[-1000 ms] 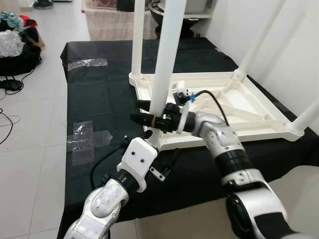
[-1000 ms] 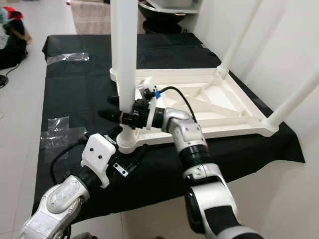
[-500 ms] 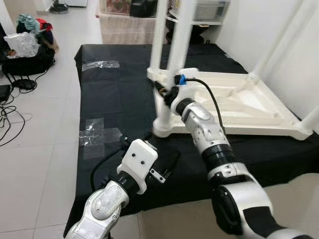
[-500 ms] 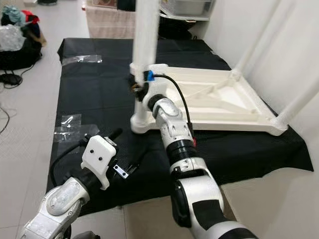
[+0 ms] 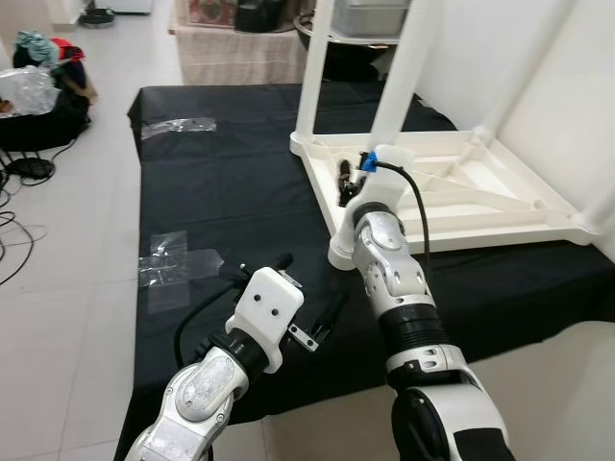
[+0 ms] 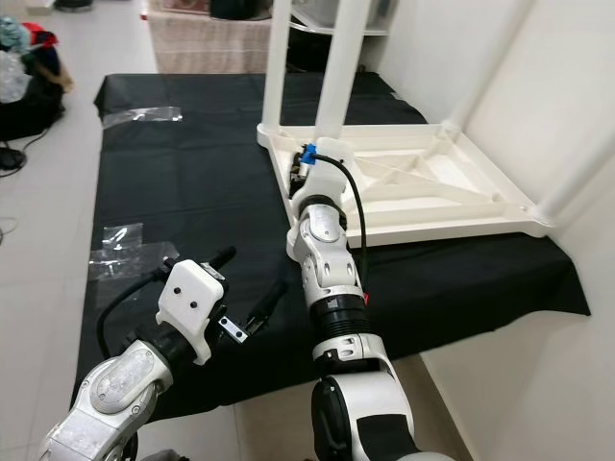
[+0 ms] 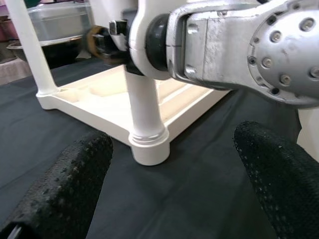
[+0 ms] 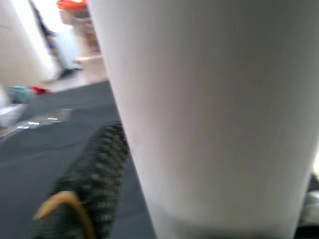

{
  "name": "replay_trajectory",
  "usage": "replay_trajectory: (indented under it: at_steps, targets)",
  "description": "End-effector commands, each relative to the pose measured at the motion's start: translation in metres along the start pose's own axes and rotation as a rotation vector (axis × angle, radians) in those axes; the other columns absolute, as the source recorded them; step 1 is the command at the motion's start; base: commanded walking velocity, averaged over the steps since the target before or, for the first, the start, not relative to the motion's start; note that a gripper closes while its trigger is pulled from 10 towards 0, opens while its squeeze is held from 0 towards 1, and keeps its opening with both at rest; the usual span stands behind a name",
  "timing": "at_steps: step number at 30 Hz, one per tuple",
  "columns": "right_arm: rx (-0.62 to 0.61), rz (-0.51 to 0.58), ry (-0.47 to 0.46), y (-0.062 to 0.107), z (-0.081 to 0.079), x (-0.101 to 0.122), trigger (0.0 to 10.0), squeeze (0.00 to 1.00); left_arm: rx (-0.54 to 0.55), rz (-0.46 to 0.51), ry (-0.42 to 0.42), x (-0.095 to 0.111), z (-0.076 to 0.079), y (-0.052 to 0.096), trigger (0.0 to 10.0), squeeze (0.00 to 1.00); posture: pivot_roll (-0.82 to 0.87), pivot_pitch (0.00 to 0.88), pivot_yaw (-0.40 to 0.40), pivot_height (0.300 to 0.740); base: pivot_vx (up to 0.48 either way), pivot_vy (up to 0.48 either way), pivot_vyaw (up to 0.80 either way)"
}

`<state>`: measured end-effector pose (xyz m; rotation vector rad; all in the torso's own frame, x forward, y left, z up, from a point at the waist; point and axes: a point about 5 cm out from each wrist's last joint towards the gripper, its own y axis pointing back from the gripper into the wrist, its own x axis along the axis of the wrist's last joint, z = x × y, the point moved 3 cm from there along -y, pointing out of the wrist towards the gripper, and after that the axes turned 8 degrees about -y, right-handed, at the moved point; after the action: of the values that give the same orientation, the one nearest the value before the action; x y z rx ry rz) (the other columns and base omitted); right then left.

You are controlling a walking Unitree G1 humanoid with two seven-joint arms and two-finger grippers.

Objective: Building children table

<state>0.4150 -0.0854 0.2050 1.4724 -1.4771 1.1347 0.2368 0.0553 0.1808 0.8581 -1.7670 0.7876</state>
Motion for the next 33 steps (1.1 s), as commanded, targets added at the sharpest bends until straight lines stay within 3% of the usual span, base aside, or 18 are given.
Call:
replay_trajectory:
  at_steps: [1,2,4,5,7,8,9,10,11,12,13,24,25,27,29,31,32,33]
  targets:
    - [0.053,0.014,-0.002,-0.007,-0.001,0.009,10.0,1.00,-0.002,-0.005,0.006,-0.001,0.002,0.000,10.0,0.00,0.08,0.046,-0.124,0.740,0.000,0.000,0.00]
    - [0.110,-0.031,0.003,-0.011,0.001,0.009,10.0,0.00,-0.003,-0.005,0.005,-0.001,0.002,0.000,10.0,0.00,0.08,0.046,-0.121,0.740,0.000,0.000,0.00]
    - [0.235,-0.106,-0.036,-0.014,0.000,0.007,10.0,0.00,-0.003,-0.005,0.006,-0.001,0.002,0.000,10.0,0.00,0.08,0.046,-0.121,0.740,0.000,0.000,0.00]
    - [0.235,-0.106,-0.036,-0.014,0.000,0.007,10.0,0.00,-0.003,-0.005,0.006,-0.001,0.002,0.000,10.0,0.00,0.08,0.046,-0.121,0.740,0.000,0.000,0.00]
    - [0.545,-0.222,-0.057,-0.004,-0.009,0.003,10.0,0.00,-0.005,-0.001,0.005,-0.001,0.002,-0.002,10.0,0.00,0.08,0.045,-0.123,0.740,0.000,0.000,0.00]
    - [0.545,-0.222,-0.057,-0.004,-0.009,0.003,10.0,0.00,-0.005,-0.001,0.005,-0.001,0.002,-0.002,10.0,0.00,0.08,0.045,-0.123,0.740,0.000,0.000,0.00]
    - [0.857,-0.303,-0.084,0.021,-0.019,0.002,10.0,0.00,-0.007,0.001,0.004,-0.001,0.002,-0.002,10.0,0.00,0.08,0.043,-0.122,0.740,0.000,0.000,0.00]
    - [0.857,-0.303,-0.084,0.021,-0.019,0.002,10.0,0.00,-0.007,0.001,0.004,-0.001,0.002,-0.002,10.0,0.00,0.08,0.043,-0.122,0.740,0.000,0.000,0.00]
    - [1.000,-0.333,-0.091,0.035,-0.024,0.001,10.0,0.00,-0.007,0.001,0.004,-0.001,0.002,-0.002,10.0,0.00,0.08,0.043,-0.124,0.740,0.000,0.000,0.00]
    - [1.000,-0.333,-0.091,0.035,-0.024,0.001,10.0,0.00,-0.007,0.001,0.004,-0.001,0.002,-0.002,10.0,0.00,0.08,0.043,-0.124,0.740,0.000,0.000,0.00]
    - [1.163,-0.394,-0.095,0.051,-0.031,-0.004,10.0,0.00,-0.006,0.000,0.004,-0.001,0.002,-0.002,10.0,0.00,0.09,0.044,-0.124,0.740,0.000,0.000,0.00]
    - [1.218,-0.401,-0.094,0.047,-0.047,-0.014,10.0,0.00,-0.001,-0.001,0.005,0.001,0.003,0.000,10.0,0.00,0.09,0.048,-0.127,0.740,0.000,0.000,0.00]
    - [1.185,-0.386,-0.098,0.043,-0.048,-0.014,0.0,0.00,-0.001,-0.002,0.005,0.001,0.003,0.000,10.0,0.00,0.09,0.045,-0.125,0.740,0.000,0.000,0.00]
    - [1.029,-0.314,-0.080,0.029,-0.046,-0.012,0.0,0.00,-0.003,-0.003,0.004,0.000,0.003,0.000,10.0,0.00,0.09,0.041,-0.127,0.740,0.000,0.000,0.00]
    - [1.029,-0.314,-0.080,0.029,-0.046,-0.012,0.0,0.00,-0.003,-0.003,0.004,0.000,0.003,0.000,10.0,0.00,0.09,0.041,-0.127,0.740,0.000,0.000,0.00]
    - [0.881,-0.254,-0.074,0.017,-0.041,-0.008,0.0,0.00,-0.004,-0.003,0.004,0.000,0.003,0.000,10.0,0.00,0.09,0.039,-0.126,0.740,0.000,0.000,0.00]
    - [0.881,-0.254,-0.074,0.017,-0.041,-0.008,0.0,0.00,-0.004,-0.003,0.004,0.000,0.003,0.000,10.0,0.00,0.09,0.039,-0.126,0.740,0.000,0.000,0.00]
    - [0.733,-0.203,-0.069,0.007,-0.033,-0.003,0.0,0.00,-0.006,-0.002,0.005,0.000,0.003,-0.001,10.0,0.00,0.09,0.036,-0.122,0.740,0.000,0.000,0.00]
